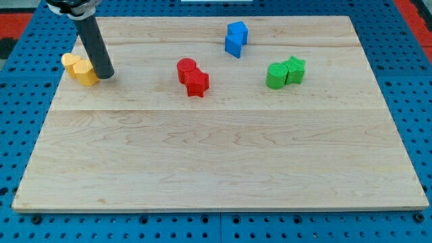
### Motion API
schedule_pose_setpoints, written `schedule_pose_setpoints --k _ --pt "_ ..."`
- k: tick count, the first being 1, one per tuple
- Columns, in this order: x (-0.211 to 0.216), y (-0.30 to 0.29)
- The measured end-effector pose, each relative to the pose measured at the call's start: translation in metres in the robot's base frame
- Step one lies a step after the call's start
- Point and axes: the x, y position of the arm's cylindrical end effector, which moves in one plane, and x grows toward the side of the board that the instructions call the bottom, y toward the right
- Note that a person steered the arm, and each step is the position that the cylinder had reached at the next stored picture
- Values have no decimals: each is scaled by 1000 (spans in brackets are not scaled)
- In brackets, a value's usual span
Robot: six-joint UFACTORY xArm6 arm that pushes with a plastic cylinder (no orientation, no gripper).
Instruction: Place the blue cube on the top of the green star
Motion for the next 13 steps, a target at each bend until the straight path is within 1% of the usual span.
schedule_pose_setpoints --k 1,2,3,4,5,6,7,8,9,10,11,12,13 --pt "2 2" --pt "14 11" --pt "47 37" --pt "68 130" --pt "92 240" --pt "57 315" --pt "31 355" --pt "-14 357" --pt "-31 375" --pt "-47 417" --pt "-90 400" --pt "-143 347" --pt "-167 295"
